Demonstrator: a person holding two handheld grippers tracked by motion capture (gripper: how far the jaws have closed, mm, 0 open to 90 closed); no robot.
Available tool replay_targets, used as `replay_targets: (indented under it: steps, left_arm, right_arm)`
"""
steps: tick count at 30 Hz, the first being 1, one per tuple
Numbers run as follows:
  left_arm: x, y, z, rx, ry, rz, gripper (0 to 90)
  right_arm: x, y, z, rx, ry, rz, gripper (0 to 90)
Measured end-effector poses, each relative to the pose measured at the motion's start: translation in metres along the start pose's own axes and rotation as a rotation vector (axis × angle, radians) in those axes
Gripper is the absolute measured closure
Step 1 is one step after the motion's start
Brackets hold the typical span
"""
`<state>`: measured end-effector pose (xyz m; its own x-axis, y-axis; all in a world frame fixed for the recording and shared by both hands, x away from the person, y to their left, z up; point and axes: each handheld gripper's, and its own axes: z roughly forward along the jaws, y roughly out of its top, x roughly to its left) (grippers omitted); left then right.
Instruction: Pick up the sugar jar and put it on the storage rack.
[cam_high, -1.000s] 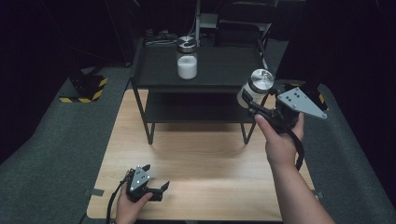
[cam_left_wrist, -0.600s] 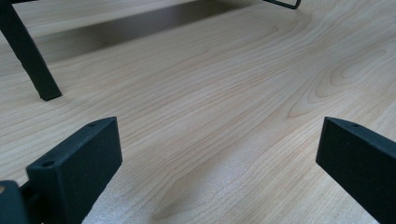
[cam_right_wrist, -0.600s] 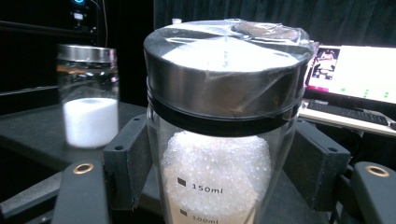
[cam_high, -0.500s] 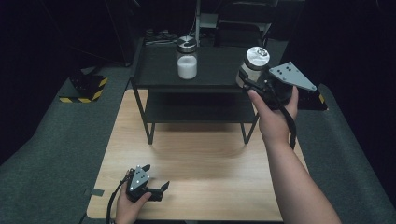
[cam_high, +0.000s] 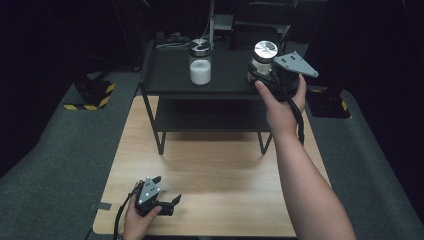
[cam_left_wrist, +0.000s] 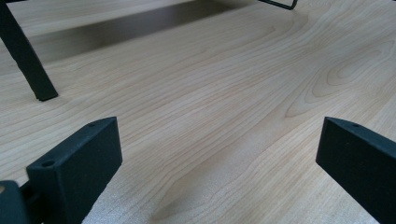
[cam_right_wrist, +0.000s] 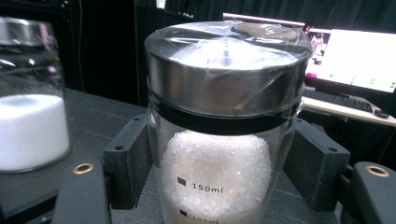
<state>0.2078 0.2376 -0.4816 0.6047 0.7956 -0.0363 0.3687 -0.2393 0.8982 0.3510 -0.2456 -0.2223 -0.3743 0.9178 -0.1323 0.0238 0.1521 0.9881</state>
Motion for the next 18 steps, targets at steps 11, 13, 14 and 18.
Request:
replay_targets:
  steps: [11,13,14,18]
  left_arm:
    - [0.0,-0.001,0.0,-0.004,0.002,-0.004,0.6]
    - [0.0,0.0,0.0,-0.001,0.003,-0.003,0.6]
    - [0.001,0.0,0.0,-0.001,0.001,-0.002,0.6]
    - [0.0,0.0,0.0,-0.001,0.002,0.001,0.6]
  right_arm:
    - [-0.004,-0.012,0.014,-0.03,0.001,0.047,30.4]
    - [-0.007,-0.015,0.015,-0.036,0.009,0.077,30.4]
    - [-0.009,-0.016,0.016,-0.04,0.013,0.087,30.4]
    - [-0.012,-0.024,0.016,-0.065,0.02,0.101,30.3]
